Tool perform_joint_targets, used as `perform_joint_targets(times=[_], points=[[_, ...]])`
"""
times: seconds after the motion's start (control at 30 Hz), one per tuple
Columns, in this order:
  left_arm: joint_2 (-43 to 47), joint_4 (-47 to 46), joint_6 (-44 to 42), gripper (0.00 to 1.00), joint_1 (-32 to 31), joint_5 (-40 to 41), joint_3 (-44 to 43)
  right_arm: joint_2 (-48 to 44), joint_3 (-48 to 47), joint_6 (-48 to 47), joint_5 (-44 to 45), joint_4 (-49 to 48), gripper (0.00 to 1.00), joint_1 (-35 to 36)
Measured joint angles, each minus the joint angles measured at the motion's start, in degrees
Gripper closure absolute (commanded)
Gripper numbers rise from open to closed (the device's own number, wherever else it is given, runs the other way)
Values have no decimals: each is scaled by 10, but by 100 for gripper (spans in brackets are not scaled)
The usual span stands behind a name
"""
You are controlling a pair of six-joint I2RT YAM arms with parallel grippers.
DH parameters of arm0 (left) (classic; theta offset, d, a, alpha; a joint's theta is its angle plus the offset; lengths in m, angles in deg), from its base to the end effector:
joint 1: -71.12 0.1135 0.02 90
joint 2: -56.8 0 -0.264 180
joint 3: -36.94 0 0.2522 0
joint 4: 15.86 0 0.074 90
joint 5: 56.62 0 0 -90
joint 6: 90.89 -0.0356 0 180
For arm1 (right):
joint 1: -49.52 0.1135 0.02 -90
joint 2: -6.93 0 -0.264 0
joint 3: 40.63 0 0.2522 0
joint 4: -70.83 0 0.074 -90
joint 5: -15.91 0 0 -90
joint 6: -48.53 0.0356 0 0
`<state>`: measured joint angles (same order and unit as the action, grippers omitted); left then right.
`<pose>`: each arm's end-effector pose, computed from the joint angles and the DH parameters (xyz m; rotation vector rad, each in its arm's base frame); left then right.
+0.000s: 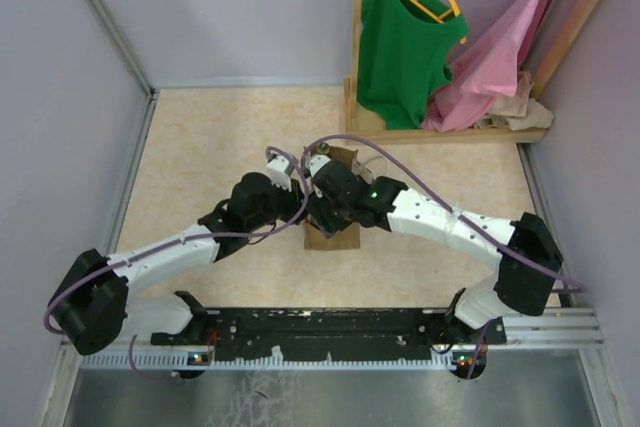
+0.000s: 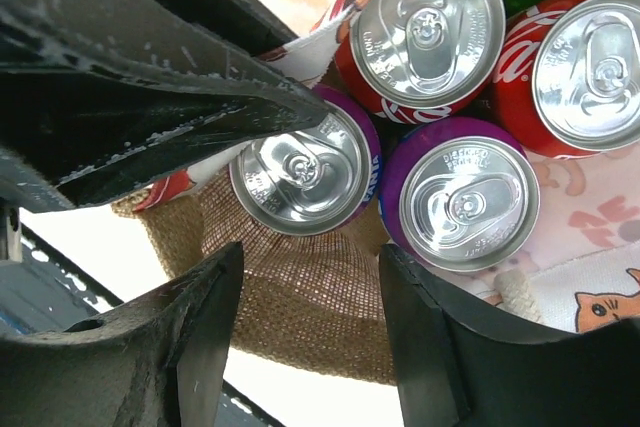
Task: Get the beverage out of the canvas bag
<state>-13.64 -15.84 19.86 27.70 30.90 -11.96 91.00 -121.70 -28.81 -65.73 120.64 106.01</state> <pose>0.1937 -0.1854 0.2294 0.4280 1.9832 -0.7701 0.1758 0.2561 0.2759 -0.8788 2.3497 0.3279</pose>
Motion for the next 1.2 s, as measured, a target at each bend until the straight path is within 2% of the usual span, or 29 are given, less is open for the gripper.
perform_joint_targets(times=[0.23,0.7,1.1,1.2], points=[[-10,0,-1,78,-2,0,-8,10,-4,-32,-23,-2,35,-1],[-6,6,0,78,-1,10,-8,43,-11,-52,-37,-23,28,-2],[4,22,5,78,6,26,-7,55,-11,-54,-28,-52,30,-1],[11,23,5,76,7,32,-3,58,-11,-57,-30,-60,26,0]])
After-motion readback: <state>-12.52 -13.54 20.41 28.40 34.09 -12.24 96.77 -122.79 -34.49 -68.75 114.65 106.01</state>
